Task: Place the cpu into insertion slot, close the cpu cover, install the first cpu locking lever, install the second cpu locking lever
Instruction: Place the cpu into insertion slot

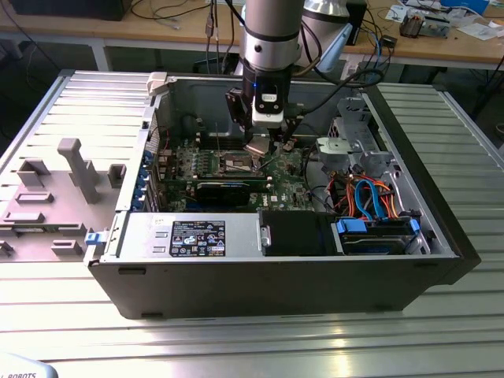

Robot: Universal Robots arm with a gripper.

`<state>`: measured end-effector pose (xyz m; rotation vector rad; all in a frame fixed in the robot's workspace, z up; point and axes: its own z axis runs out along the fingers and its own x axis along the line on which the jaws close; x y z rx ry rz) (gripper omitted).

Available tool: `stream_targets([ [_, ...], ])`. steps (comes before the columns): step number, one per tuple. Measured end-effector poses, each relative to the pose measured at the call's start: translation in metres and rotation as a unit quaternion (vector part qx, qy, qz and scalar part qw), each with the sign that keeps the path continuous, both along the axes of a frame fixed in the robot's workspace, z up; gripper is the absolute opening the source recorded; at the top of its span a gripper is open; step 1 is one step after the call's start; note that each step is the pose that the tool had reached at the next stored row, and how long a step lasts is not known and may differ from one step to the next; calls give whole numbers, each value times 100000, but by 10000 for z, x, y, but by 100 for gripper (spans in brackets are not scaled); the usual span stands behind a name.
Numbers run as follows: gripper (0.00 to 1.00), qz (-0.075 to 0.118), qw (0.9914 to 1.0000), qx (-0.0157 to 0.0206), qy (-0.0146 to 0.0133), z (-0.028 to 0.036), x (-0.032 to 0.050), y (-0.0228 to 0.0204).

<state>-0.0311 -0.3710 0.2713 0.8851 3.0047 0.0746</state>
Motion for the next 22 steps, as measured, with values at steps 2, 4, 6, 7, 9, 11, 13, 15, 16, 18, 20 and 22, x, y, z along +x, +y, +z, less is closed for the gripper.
stream_targets([
  [2, 54, -32, 100000, 1, 1, -1, 0, 0],
  [4, 54, -83, 100000, -1, 0, -2, 0, 0],
  [6, 54, -130, 100000, 0, -2, -4, 0, 0],
  [7, 54, -141, 100000, 1, -2, -4, 0, 0],
  [9, 54, -179, 100000, 2, 0, -6, 0, 0],
  [11, 54, -277, 100000, -1, 0, -7, 0, 0],
  [13, 54, -325, 99999, -2, 1, -8, 0, 0],
  [15, 54, -411, 99999, 2, 0, -9, 0, 0],
  [16, 54, -479, 99999, -1, 0, -10, 0, 0],
  [18, 54, -550, 99998, -1, 0, -11, 0, 0],
  [20, 54, -661, 99998, 3, -4, -13, 0, 0],
  [22, 54, -756, 99997, -1, 0, -14, 0, 0],
])
